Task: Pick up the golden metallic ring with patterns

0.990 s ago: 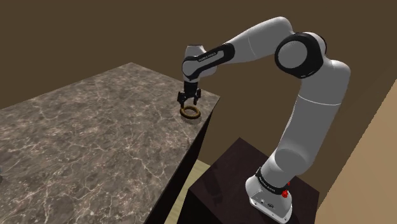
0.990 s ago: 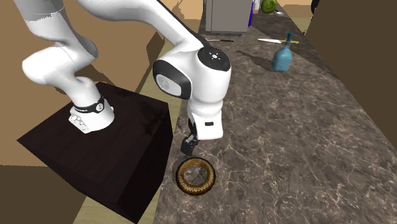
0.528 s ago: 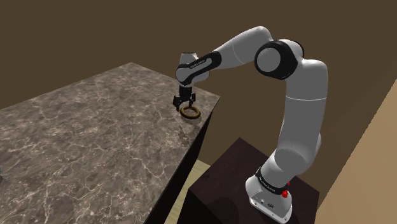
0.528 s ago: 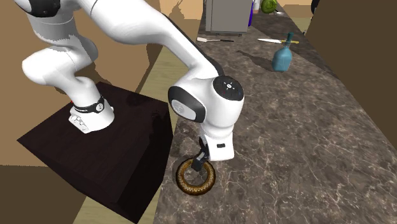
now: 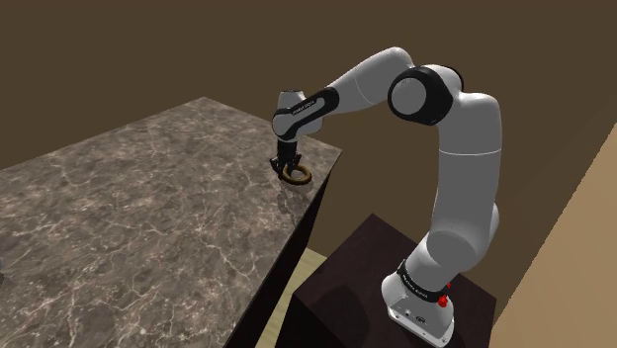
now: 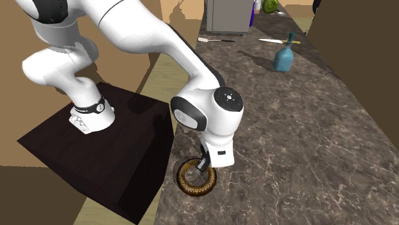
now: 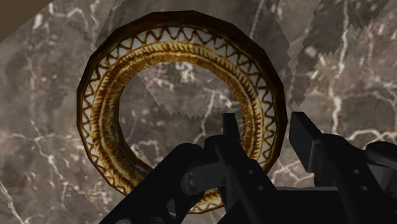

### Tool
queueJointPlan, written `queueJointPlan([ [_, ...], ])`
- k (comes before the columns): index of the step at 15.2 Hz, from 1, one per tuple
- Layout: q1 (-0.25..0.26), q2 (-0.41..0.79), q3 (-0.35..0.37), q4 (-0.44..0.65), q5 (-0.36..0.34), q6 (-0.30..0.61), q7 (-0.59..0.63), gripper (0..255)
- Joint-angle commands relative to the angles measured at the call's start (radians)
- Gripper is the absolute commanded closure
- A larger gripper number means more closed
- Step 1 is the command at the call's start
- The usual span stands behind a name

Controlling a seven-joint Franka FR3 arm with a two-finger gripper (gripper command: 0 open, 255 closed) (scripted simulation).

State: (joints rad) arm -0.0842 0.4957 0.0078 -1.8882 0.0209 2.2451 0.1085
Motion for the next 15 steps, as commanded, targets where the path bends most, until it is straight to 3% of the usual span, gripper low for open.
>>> queueJointPlan([
  [1, 0.000, 0.001, 0.000, 0.000, 0.000, 0.001, 0.000, 255],
  [8, 0.000, 0.001, 0.000, -0.001, 0.000, 0.002, -0.001, 255],
  [15, 0.000, -0.060, 0.000, 0.009, 0.000, -0.070, 0.001, 255],
])
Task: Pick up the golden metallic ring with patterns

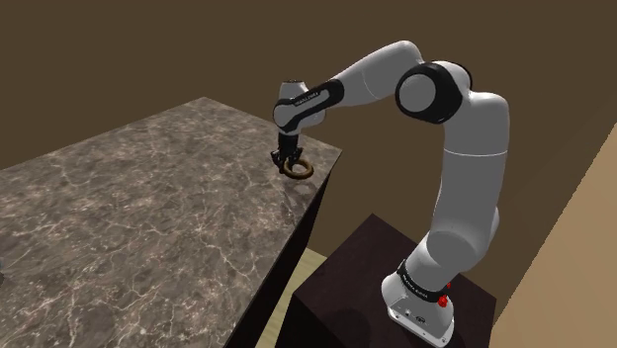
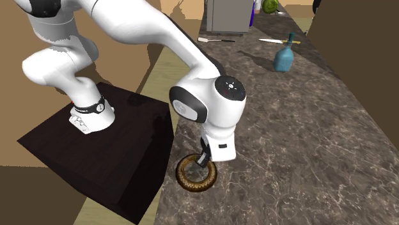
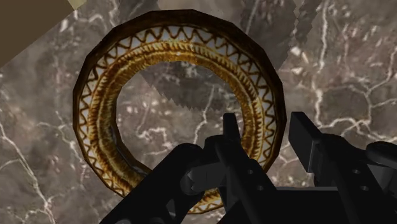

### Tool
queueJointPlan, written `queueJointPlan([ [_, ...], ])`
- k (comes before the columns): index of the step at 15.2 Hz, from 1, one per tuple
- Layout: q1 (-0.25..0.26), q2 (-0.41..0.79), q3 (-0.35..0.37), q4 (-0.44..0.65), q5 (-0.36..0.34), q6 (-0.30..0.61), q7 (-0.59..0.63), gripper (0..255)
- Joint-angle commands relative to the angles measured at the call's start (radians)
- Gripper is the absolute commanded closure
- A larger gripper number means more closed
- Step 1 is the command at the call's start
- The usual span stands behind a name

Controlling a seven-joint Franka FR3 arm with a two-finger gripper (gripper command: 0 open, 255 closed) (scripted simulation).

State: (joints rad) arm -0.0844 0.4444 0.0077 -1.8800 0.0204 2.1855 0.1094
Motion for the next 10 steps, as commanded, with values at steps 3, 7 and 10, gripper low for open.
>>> queueJointPlan([
  [3, 0.000, -0.033, 0.000, 0.009, 0.000, -0.042, 0.001, 255],
  [7, 0.000, -0.064, 0.000, 0.022, 0.000, -0.085, 0.001, 255],
  [10, 0.000, -0.072, 0.000, 0.026, -0.001, -0.098, 0.002, 255],
])
